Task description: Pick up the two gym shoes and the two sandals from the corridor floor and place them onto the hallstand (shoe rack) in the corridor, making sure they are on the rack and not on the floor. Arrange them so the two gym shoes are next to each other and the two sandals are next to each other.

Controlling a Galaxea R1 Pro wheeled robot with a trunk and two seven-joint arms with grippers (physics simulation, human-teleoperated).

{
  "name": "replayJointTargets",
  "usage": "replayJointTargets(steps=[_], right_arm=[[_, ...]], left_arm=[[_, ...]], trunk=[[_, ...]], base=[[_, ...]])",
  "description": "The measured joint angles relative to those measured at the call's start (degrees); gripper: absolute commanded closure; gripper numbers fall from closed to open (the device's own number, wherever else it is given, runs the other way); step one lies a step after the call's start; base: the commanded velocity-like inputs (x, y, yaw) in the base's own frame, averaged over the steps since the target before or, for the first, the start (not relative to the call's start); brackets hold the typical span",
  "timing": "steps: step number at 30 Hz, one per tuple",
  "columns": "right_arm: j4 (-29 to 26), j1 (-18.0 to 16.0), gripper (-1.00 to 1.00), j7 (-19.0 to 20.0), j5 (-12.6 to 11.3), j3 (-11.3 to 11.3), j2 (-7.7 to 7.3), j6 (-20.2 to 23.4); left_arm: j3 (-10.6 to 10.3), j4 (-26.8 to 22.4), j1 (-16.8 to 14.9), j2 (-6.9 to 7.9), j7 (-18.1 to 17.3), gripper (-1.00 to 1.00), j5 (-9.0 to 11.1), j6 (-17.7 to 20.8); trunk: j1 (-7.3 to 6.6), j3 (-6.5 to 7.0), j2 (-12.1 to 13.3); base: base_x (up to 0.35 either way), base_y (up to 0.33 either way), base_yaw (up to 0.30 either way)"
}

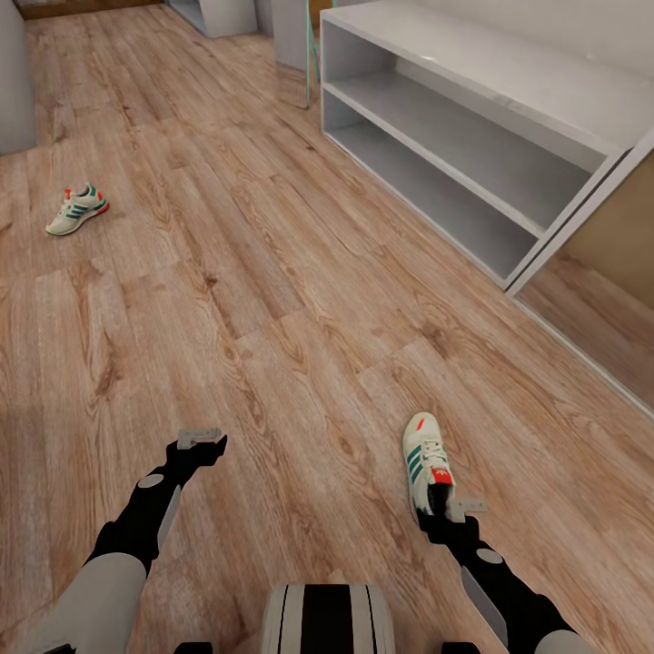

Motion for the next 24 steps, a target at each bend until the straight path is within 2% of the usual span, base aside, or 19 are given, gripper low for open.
replayJointTargets(steps=[21,24], right_arm=[[0.01,0.0,1.0,0.01,-0.06,0.06,0.05,-0.01],[0.0,-0.01,1.0,0.01,-0.05,0.06,0.05,-0.01]], left_arm=[[0.46,-0.17,0.0,0.31,-0.36,-1.0,0.05,0.14],[0.45,-0.18,0.0,0.33,-0.36,-1.0,0.06,0.16]], trunk=[[0.0,0.0,0.0],[-0.08,0.66,0.04]], base=[[0.0,0.0,0.0],[0.0,0.0,0.0]])
